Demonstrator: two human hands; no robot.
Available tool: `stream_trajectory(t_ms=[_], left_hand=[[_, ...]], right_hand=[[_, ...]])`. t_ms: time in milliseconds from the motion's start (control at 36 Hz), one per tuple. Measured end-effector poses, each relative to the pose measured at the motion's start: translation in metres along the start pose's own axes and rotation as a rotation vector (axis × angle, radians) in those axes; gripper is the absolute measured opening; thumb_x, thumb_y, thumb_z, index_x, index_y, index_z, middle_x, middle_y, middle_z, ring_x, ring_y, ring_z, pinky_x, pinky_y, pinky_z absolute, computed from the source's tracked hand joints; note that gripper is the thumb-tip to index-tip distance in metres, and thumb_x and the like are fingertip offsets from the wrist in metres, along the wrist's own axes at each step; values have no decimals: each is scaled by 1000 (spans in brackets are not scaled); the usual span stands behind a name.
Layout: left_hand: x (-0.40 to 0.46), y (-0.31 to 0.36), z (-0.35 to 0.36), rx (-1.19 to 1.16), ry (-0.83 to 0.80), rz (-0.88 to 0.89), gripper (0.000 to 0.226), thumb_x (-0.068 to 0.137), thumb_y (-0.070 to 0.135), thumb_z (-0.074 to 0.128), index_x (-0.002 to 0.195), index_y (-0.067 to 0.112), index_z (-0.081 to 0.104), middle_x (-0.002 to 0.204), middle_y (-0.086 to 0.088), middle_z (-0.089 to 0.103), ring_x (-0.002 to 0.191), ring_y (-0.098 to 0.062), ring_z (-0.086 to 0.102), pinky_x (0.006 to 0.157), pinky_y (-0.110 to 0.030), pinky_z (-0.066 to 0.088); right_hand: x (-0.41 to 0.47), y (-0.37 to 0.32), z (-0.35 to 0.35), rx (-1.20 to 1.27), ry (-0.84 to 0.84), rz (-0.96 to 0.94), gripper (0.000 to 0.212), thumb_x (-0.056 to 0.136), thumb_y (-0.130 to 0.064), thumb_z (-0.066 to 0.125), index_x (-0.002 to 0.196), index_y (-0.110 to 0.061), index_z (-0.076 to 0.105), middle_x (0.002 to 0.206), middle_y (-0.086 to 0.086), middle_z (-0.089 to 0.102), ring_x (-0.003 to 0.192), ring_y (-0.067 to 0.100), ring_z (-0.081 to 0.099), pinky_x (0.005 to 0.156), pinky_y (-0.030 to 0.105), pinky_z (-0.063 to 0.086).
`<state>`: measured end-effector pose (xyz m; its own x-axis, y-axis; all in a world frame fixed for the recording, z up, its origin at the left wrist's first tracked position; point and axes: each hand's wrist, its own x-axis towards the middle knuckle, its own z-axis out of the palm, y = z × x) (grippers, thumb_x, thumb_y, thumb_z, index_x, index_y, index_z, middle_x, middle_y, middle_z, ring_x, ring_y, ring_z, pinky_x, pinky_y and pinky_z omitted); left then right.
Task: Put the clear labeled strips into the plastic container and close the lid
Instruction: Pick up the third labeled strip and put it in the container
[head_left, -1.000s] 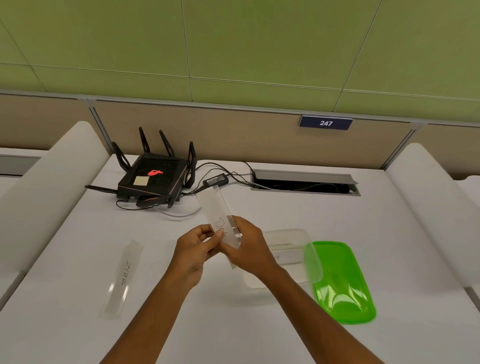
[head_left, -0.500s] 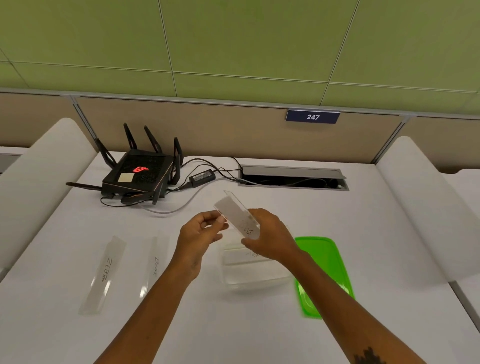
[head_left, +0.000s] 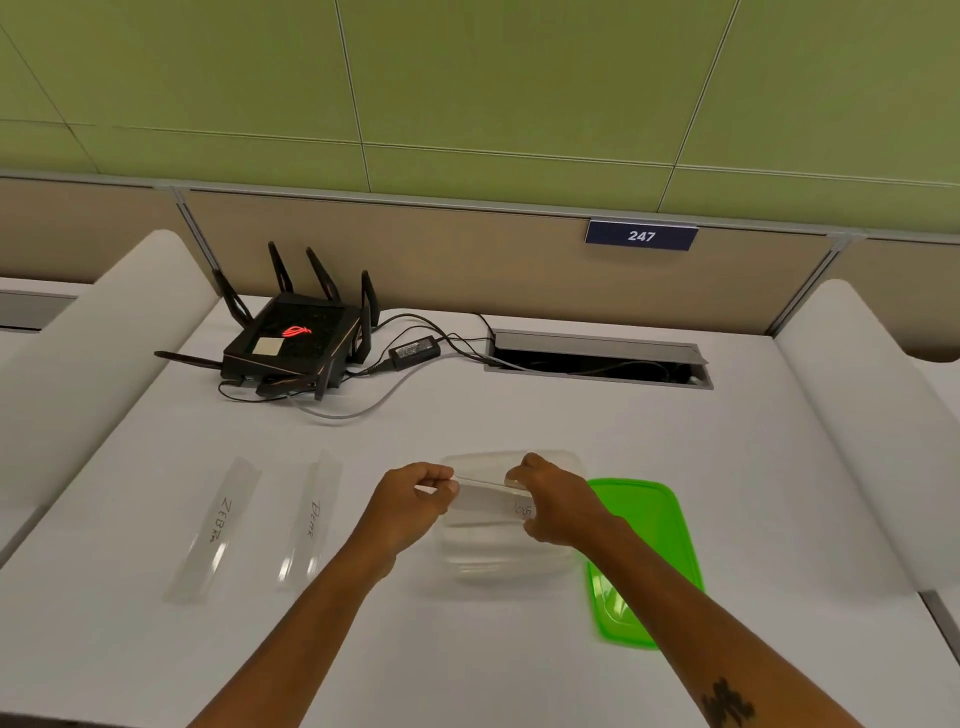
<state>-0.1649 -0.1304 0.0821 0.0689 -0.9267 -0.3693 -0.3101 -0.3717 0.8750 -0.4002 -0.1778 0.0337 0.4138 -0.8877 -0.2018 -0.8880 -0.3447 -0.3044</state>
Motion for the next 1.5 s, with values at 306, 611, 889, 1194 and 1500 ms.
stream_trajectory(t_ms=[306, 611, 889, 1194, 1500], left_hand=[[-1, -15, 15, 128, -99, -97, 34, 94, 34, 71, 125, 22, 65, 113, 8, 68, 76, -17, 79, 71, -25, 55], [-1, -14, 35, 299, -112, -159, 45, 94, 40, 68, 131, 18, 59, 122, 0, 68, 64, -16, 78, 50, -21, 47], [9, -17, 48, 414, -82, -230, 52, 95, 44, 66, 136, 16, 56, 86, 0, 77, 62, -16, 78, 72, -33, 64], [13, -14, 66, 560, -143, -244, 53, 98, 42, 61, 139, 9, 53, 108, -8, 78, 64, -20, 79, 63, -25, 59], [13, -9, 69, 631, -172, -308, 51, 100, 46, 57, 133, 7, 54, 93, -7, 81, 63, -14, 75, 53, -18, 49]], right_hand=[[3, 14, 23, -133, -73, -70, 63, 70, -12, 74, 130, -21, 53, 127, 0, 59, 118, 24, 56, 83, 37, 52], [11, 13, 32, -249, -98, -142, 36, 73, -34, 74, 106, -21, 64, 100, 5, 69, 90, 31, 68, 68, 32, 44], [16, 7, 33, -380, -169, -186, 24, 78, -25, 75, 99, -18, 66, 100, 9, 67, 86, 34, 69, 67, 33, 40], [16, -1, 29, -486, -245, -210, 28, 81, -19, 75, 106, -9, 67, 104, 14, 68, 91, 36, 69, 67, 36, 41], [12, 3, 27, -361, -237, -123, 39, 76, -24, 79, 113, -16, 70, 110, 10, 69, 95, 33, 69, 80, 38, 54]])
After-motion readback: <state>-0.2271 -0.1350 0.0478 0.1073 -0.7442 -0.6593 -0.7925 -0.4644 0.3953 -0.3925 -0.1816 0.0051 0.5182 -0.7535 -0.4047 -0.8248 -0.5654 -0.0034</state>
